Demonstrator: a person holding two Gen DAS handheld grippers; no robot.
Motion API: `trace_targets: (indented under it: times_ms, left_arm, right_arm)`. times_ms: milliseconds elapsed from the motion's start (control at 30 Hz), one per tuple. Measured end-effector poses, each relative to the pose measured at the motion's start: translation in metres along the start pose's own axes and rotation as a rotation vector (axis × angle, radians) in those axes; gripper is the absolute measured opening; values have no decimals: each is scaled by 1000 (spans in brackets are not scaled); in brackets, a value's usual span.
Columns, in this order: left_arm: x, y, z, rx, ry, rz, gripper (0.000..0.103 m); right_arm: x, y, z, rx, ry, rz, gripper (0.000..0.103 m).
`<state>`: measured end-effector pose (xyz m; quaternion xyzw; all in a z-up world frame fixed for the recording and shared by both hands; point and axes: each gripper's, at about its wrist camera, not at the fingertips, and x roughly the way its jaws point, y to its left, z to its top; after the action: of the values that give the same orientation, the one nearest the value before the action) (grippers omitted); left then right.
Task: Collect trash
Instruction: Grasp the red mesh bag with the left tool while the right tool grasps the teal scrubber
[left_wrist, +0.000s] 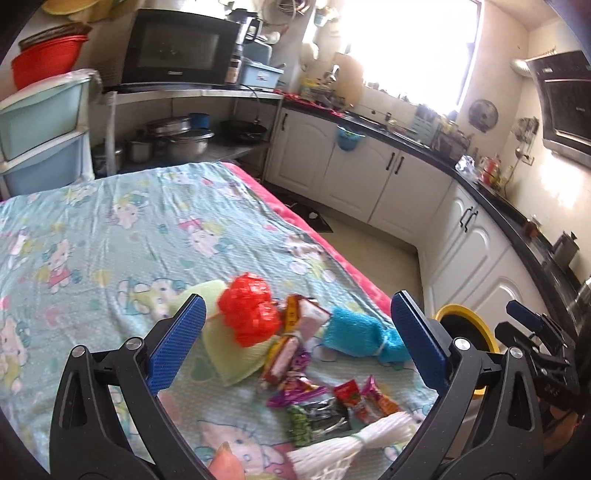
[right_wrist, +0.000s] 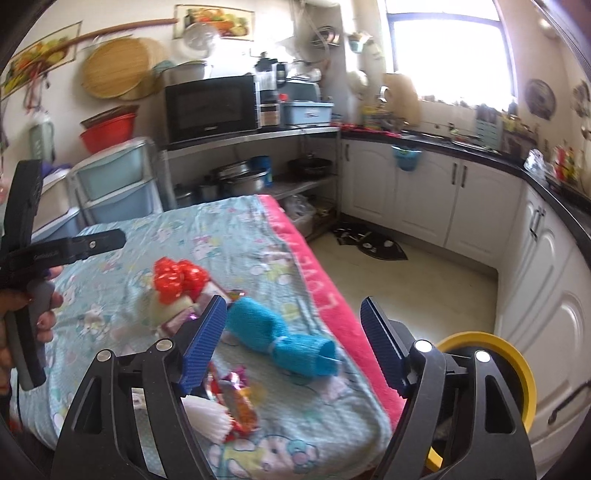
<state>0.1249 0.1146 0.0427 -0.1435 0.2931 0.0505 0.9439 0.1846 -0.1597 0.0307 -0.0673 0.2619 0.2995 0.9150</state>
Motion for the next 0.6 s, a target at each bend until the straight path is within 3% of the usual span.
trace_targets:
  times_ms: [333,600]
  left_arm:
    - [0,44,-1,-60,11,36,92]
    - [24,69,-4,-147,49,9,92]
  right_arm:
    - [38,49,12,-101,72,111,75]
    - [95,64,18,-142,206,160,75]
